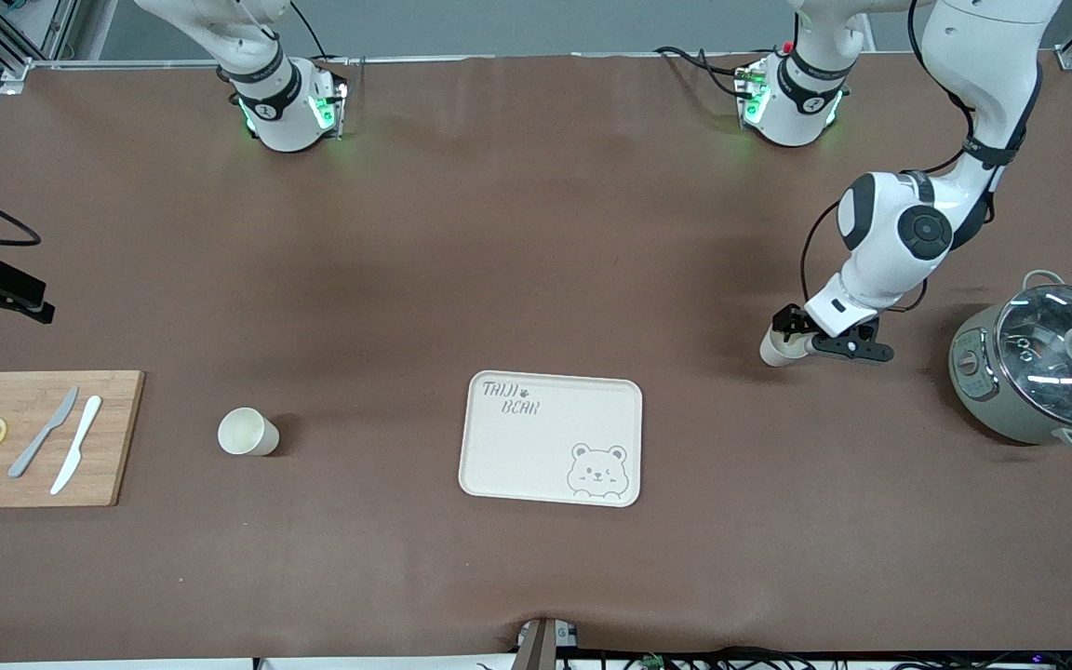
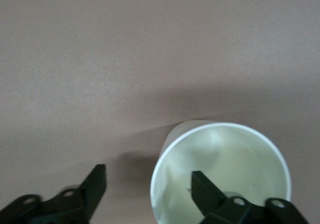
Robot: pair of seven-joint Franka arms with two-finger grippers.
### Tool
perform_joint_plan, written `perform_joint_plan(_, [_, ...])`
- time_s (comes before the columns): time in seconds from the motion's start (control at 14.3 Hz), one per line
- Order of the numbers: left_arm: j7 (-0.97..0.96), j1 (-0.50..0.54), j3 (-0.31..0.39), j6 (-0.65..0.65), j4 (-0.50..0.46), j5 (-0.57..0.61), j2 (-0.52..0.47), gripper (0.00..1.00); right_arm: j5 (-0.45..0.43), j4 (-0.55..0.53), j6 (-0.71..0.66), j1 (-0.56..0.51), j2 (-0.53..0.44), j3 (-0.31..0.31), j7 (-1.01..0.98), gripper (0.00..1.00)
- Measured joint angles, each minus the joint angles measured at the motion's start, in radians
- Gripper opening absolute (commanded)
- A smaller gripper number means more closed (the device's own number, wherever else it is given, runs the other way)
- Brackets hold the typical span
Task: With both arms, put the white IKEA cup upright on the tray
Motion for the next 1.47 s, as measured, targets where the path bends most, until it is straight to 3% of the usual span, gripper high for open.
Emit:
perform_joint_plan(0.63, [0.0,0.001,0.002,0.008,0.006,0.0,0.018,0.0,0.001,-0.006,0.061,0.034,0.099,0.002,0.0,1.0])
perform_joint_plan(0.91, [-0.066,-0.001,-0.029,-0.02,0.058,0.0,-0.01,0.0,-0.001,-0.007,0.141,0.027,0.176,-0.006,-0.006,1.0])
perform_joint_plan(1.05, [-0.174,-0.004,-0.09,-0.165,0.133,0.0,-0.031,0.0,-0.002,-0.007,0.17,0.022,0.203,-0.011,-0.01,1.0])
perform_joint_plan(1.26, [-0.366,-0.025,-0.183,-0.425,0.317,0.0,-0.04,0.0,-0.001,-0.007,0.206,0.012,0.235,-0.015,-0.023,1.0])
perform_joint_plan(1.47, [-0.521,-0.093,-0.204,-0.556,0.483,0.0,-0.01,0.0,0.0,-0.009,0.217,0.008,0.278,-0.014,-0.04,1.0])
